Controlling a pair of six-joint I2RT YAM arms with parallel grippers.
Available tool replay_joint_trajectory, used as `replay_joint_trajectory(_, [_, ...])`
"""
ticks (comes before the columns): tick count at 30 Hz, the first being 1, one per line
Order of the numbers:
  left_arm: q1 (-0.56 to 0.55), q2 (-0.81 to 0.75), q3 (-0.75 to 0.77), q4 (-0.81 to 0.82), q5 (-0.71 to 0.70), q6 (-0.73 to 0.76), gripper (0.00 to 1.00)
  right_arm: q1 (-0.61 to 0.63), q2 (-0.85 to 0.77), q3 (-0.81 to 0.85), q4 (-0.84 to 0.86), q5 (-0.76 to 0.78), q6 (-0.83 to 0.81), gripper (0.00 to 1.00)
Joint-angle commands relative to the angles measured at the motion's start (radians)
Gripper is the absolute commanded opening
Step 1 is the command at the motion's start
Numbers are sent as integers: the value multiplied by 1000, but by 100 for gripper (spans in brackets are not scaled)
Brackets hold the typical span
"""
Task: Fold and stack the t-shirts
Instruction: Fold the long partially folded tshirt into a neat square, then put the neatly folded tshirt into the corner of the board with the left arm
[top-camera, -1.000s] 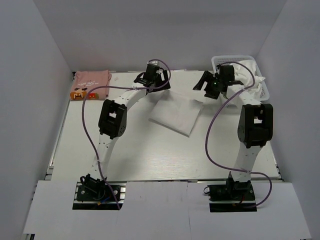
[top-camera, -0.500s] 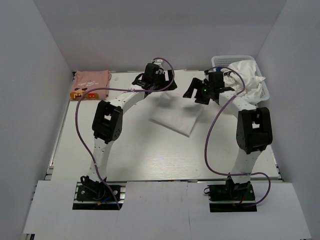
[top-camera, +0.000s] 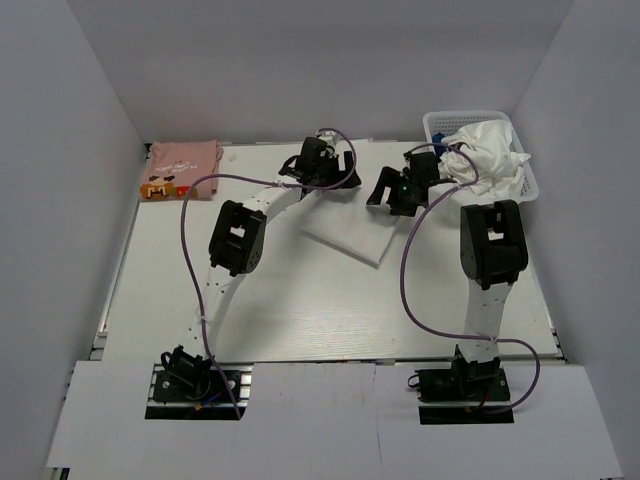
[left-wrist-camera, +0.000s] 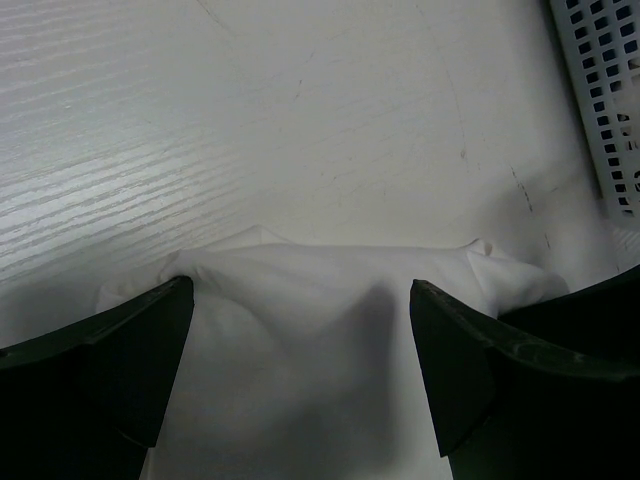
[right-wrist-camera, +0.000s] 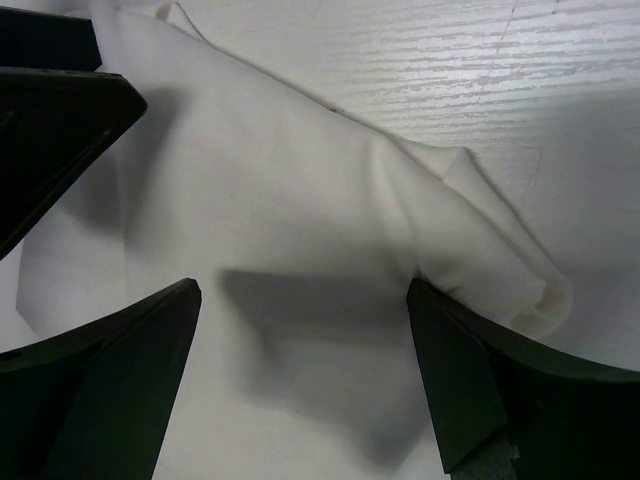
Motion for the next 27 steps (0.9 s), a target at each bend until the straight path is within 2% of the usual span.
replay_joint_trajectory(1, [14,30,-24,-136,-27,-17,100,5,57,10,-14,27,-69,90])
replay_joint_trajectory(3, [14,-39,-91,-145,-56,-26,100,11,52,10,-5,22,-94,90])
replay_joint_trajectory(9, [14,-330,-549,-83,-199,-35,100,80,14,-33,9,43,-140,90])
replay_joint_trajectory(10, [14,-413,-579,-73,-216,-23,100,88,8,-38,10,49,-143,90])
replay_joint_trajectory(14, [14,-545,-578,-153,-347,12,100,130,-89,-88,30,115,-138,90])
replay_joint_trajectory(18, [14,-648,-587,-188,-385,25,100,157,-221,-107,44,138,-144,90])
replay_joint_trajectory(23, [5,-777,-755,-188,-385,0,100,178,-391,-185,65,184,-115,90])
replay_joint_trajectory(24, [5,-797,-785,-188,-376,-10,100,181,-409,-241,82,189,-100,90])
replay_joint_trajectory(27, [-4,-849,-916,-112,-266,-8,100,183,-505,-344,98,200,-78,90])
